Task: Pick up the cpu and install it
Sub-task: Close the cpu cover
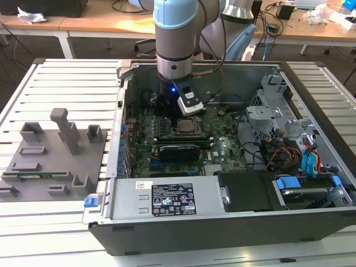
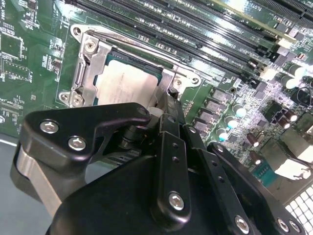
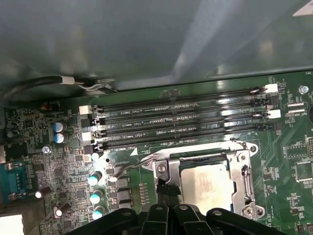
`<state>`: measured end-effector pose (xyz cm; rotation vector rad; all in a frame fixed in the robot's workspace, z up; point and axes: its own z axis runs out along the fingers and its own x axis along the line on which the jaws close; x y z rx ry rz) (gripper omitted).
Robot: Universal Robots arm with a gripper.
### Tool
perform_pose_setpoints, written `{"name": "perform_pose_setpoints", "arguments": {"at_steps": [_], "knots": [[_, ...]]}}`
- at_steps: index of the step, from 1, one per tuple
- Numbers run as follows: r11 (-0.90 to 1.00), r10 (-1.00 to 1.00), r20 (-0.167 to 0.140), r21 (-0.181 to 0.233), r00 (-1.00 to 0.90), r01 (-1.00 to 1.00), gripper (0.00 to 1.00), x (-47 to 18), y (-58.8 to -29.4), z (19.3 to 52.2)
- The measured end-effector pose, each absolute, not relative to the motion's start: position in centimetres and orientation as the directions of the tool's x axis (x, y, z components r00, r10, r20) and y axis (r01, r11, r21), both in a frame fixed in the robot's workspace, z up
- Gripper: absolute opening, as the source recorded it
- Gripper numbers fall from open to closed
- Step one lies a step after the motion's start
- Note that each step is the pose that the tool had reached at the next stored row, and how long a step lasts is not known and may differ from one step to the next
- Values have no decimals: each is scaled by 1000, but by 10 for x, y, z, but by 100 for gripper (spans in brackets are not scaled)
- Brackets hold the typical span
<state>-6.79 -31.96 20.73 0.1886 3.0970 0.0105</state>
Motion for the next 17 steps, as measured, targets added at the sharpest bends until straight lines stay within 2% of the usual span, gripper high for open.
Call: {"name": "perform_pose_setpoints", "arguments": {"at_steps": [17], "knots": [[993, 121, -41, 8, -992, 121, 11, -68, -320, 238]]}}
